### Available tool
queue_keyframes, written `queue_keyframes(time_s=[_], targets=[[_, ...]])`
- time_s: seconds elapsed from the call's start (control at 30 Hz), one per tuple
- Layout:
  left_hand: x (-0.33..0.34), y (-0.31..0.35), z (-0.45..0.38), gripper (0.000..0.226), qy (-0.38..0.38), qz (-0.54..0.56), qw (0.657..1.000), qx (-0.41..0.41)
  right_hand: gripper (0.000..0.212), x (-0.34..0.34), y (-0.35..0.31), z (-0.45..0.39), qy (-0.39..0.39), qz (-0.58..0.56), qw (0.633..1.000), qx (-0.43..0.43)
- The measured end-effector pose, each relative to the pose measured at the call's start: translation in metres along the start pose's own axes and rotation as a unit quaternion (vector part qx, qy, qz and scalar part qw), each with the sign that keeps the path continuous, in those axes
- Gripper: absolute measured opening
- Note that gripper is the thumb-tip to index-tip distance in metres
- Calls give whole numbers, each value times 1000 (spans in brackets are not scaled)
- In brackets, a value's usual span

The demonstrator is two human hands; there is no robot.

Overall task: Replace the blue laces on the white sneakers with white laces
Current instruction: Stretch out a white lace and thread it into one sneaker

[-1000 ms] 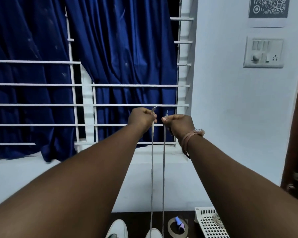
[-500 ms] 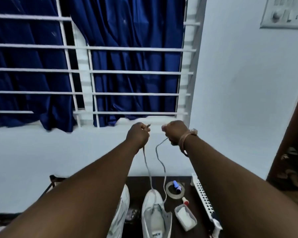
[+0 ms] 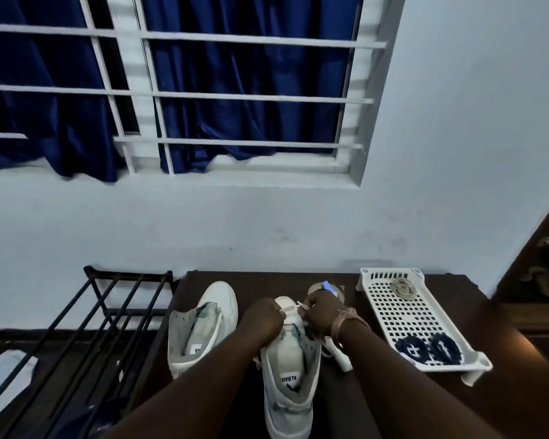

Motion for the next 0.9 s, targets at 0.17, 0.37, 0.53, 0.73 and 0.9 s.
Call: queue_keyframes(time_s=[0.17, 0.37, 0.53, 0.73, 0.9], targets=[[14, -20, 5, 16, 24, 56, 997, -46, 12, 16, 30, 3, -18, -78, 997, 2], [22, -41, 2, 9, 16, 136, 988, -67, 12, 25, 38, 0, 26, -96, 995, -7], [27, -43, 0, 4, 37, 160, 984, -69, 23, 26, 39, -1, 56, -39, 997, 25], [30, -49, 2, 13, 47, 165, 981, -87, 29, 20, 43, 1, 89, -42, 992, 77], [21, -38, 2, 17, 32, 168, 982, -85, 26, 7, 38, -2, 45, -128, 989, 58]])
Point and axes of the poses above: each hand's wrist, its own z-axis away from the middle knuckle, its own x-axis out of the palm, y = z × x, the point moved 2 cm from there along -z, towards the middle knuckle, and after that the axes turned 7 degrees about y, right-handed, at the moved point
